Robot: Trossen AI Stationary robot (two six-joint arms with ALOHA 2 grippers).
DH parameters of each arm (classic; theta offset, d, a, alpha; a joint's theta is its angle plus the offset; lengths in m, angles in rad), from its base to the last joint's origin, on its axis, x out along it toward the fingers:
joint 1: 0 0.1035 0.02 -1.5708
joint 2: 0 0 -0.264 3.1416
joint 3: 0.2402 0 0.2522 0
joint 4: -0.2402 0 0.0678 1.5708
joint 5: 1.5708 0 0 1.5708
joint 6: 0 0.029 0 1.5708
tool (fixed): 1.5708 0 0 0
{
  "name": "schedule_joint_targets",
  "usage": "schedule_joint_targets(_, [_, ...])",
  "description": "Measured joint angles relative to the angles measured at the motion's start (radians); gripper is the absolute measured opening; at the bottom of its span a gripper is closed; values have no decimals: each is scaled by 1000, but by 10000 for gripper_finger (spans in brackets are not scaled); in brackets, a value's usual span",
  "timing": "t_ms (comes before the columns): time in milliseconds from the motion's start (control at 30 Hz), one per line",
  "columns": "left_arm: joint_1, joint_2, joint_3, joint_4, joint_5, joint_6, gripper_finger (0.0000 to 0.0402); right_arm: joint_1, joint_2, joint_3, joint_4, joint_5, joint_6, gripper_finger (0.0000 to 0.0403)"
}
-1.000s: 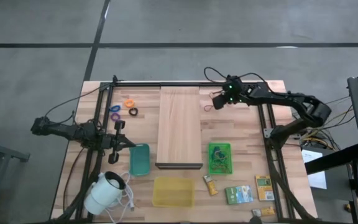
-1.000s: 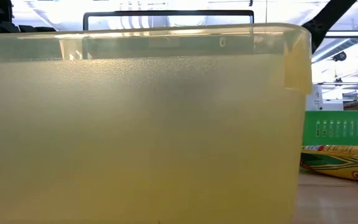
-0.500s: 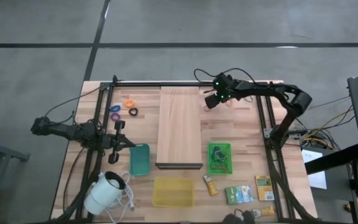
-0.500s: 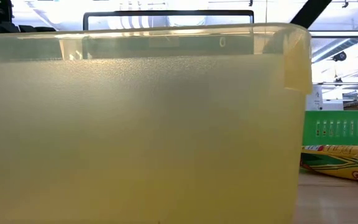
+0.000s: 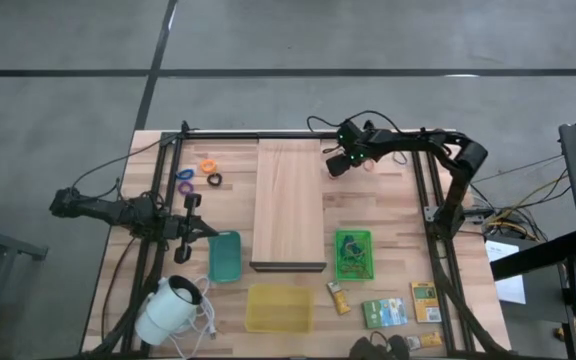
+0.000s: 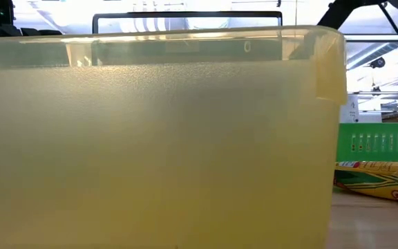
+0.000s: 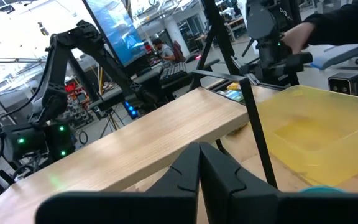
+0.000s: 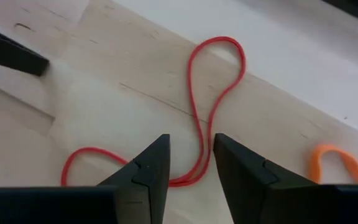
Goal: Pick & Place Office Desk Supplies
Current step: Put the red rubber band into the green bin
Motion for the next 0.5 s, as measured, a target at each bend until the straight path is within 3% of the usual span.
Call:
schedule_joint_targets(200, [0,0,0,0,0,0,12,-5,-14,2,-24,48,-4,109])
schedule_joint_targets(500, [0,0,0,0,0,0,12,0,-12,-5,-23,39,-7,104])
